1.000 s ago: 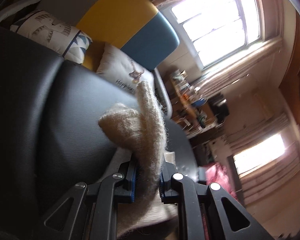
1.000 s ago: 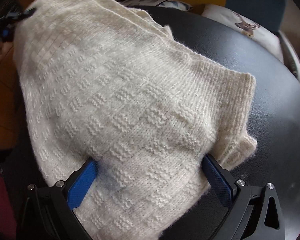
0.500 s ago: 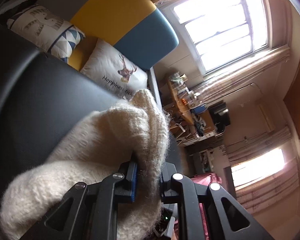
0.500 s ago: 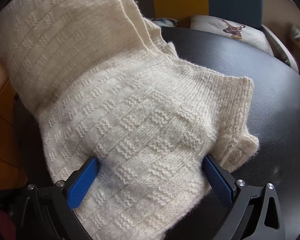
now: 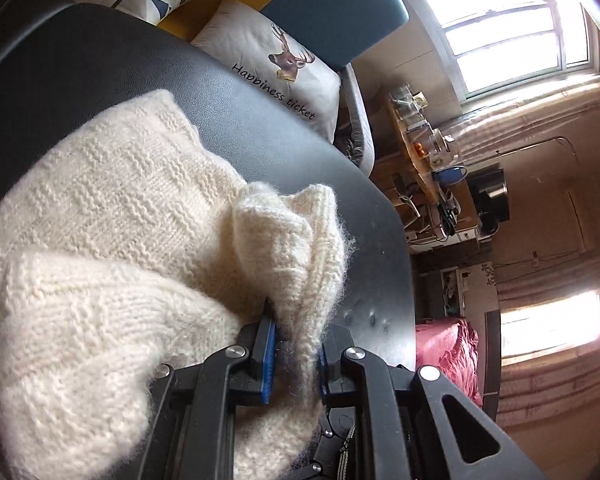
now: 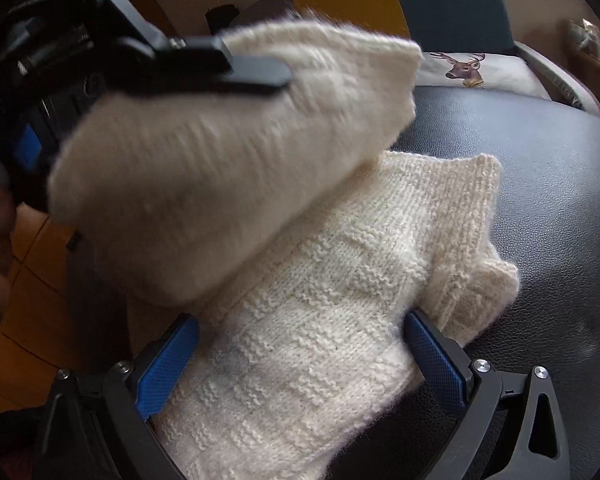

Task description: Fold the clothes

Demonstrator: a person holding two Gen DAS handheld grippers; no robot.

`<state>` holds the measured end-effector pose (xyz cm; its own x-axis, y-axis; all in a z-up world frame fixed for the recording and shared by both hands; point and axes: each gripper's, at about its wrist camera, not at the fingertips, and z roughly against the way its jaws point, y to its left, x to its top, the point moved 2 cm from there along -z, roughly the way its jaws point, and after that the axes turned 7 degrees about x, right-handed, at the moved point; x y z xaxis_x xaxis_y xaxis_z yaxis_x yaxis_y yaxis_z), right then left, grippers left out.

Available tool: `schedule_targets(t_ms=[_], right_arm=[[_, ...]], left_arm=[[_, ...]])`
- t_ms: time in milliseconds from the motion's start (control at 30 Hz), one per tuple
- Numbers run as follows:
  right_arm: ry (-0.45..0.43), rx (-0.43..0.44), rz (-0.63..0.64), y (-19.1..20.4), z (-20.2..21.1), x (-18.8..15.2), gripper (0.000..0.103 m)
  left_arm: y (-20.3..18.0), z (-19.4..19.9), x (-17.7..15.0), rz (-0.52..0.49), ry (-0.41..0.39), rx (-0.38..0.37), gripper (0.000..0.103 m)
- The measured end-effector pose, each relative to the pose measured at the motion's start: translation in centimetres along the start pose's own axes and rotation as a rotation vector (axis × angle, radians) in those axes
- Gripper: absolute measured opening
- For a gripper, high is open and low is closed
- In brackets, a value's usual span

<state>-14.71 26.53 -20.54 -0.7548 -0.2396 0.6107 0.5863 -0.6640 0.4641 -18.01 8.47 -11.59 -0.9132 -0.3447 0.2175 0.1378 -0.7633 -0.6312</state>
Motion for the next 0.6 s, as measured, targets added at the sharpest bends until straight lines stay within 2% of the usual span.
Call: schedule_targets(t_ms=[67,167,400,500,600], right_arm=[[-0.008,0.000,0.005,-0.1,-0.1,-0.1,0.103],[-0.021,-0.006,0.028,0.3,-0.5,-0.1,0.103],[-0.081,-0.009,0.024,-0.1,2.7,-1.0,0.103],[-0.086,-0.022,0.017,1.1,3.1,-0.9,0.103],[-0.082,-0.052,0.017,2.1,3.3,-0.6,0.103]], left_arm=[[0.0,-0.6,0.0,0.016,0.008,0.008,0.014],[-0.3,-1.2,-0.6,-0.015,0.056,0.026,0.016],[-2.1,-0.1,-2.4,-0.021,0.192,-0.064,0.025],[-2.8,1.6,-3.1,-0.032,0.248,-0.181,0.025],[-3.2,5.2,-2.7,-0.084,0.224,-0.261,0.025]])
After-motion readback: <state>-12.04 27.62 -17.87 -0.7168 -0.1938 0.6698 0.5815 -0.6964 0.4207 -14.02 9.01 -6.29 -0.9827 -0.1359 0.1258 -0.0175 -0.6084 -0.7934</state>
